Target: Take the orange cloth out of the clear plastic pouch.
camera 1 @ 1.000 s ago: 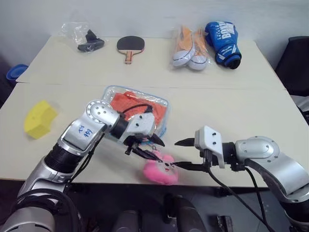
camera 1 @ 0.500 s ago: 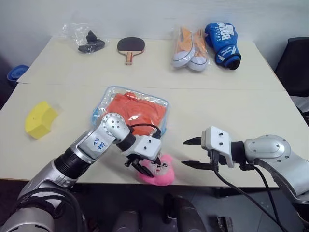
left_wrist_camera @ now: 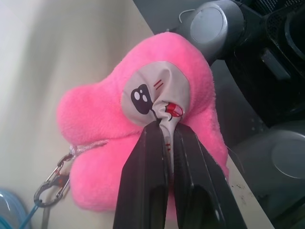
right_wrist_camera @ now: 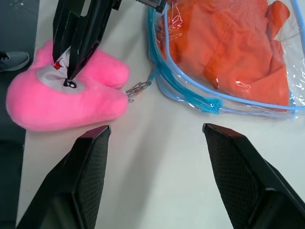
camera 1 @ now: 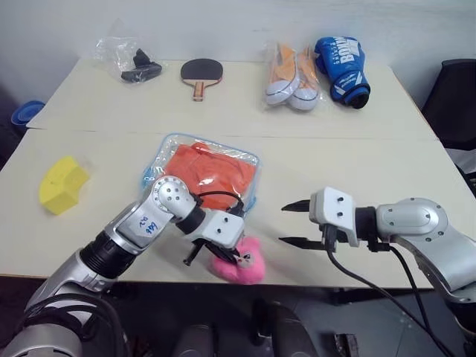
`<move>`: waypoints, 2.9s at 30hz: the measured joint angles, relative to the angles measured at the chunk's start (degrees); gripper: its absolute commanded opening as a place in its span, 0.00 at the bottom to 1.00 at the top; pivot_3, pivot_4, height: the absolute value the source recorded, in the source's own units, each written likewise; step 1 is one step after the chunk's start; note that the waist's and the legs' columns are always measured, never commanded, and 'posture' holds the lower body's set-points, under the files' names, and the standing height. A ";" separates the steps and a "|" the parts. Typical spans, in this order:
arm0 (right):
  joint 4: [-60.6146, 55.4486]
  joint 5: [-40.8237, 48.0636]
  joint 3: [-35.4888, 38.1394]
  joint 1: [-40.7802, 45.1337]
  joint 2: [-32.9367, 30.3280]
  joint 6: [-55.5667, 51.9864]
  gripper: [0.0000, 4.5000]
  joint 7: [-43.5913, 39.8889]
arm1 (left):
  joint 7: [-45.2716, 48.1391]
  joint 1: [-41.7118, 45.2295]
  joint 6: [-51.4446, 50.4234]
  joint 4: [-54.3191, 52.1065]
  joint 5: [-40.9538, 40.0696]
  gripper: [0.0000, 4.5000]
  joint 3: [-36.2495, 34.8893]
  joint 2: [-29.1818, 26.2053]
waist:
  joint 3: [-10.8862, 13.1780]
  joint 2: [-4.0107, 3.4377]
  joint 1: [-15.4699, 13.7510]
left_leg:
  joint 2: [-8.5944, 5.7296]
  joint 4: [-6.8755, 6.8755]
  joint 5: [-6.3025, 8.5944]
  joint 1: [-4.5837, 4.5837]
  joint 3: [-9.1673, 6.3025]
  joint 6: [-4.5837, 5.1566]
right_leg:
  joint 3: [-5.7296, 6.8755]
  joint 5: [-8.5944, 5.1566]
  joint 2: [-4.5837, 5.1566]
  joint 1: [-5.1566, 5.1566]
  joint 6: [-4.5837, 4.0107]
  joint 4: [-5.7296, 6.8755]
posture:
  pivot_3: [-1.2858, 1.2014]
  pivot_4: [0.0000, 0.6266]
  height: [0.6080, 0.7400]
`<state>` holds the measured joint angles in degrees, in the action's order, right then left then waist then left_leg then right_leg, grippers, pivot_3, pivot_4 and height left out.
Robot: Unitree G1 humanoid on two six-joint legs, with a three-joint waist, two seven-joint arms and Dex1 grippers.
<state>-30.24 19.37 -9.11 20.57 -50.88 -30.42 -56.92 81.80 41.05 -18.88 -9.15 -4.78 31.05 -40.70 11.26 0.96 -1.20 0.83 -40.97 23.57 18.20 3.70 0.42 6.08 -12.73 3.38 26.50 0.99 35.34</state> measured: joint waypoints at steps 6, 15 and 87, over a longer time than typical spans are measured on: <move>6.34 -7.49 -6.74 3.26 2.56 8.90 0.72 -1.49 | 4.19 -0.47 2.63 -0.78 -1.53 0.01 -4.87 -9.73 | 0.03 -0.05 1.17 | 0.06 0.04 0.00 -0.02 -0.02 -0.06 | 0.03 -0.08 -0.03 0.08 -0.13 0.10 | 0.52 0.24 1.00; 27.31 -19.60 -16.75 15.93 19.85 24.38 0.72 0.53 | 4.20 -3.02 4.57 -0.73 -3.46 0.01 -9.87 -16.00 | 0.11 -0.01 0.83 | 0.04 -0.07 0.00 0.10 -0.14 -0.06 | 0.28 -0.06 0.07 0.25 -0.10 0.21 | 0.52 0.24 1.00; 14.70 -9.32 2.37 -2.90 5.12 25.31 1.00 -5.87 | -9.34 -24.69 0.34 17.83 -9.75 0.99 -40.87 -20.08 | 0.18 -0.16 1.38 | 0.17 -0.01 0.16 -0.03 -0.01 -0.07 | 0.25 -0.03 0.12 0.25 -0.04 0.19 | 0.52 0.24 1.00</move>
<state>-15.54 10.05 -6.74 17.66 -45.76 -5.11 -62.79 72.47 16.36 -18.55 8.68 -14.53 -9.82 -60.78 11.45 0.80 0.17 1.00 -40.99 23.73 18.17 3.70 0.35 6.33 -12.76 3.50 26.76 0.95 35.53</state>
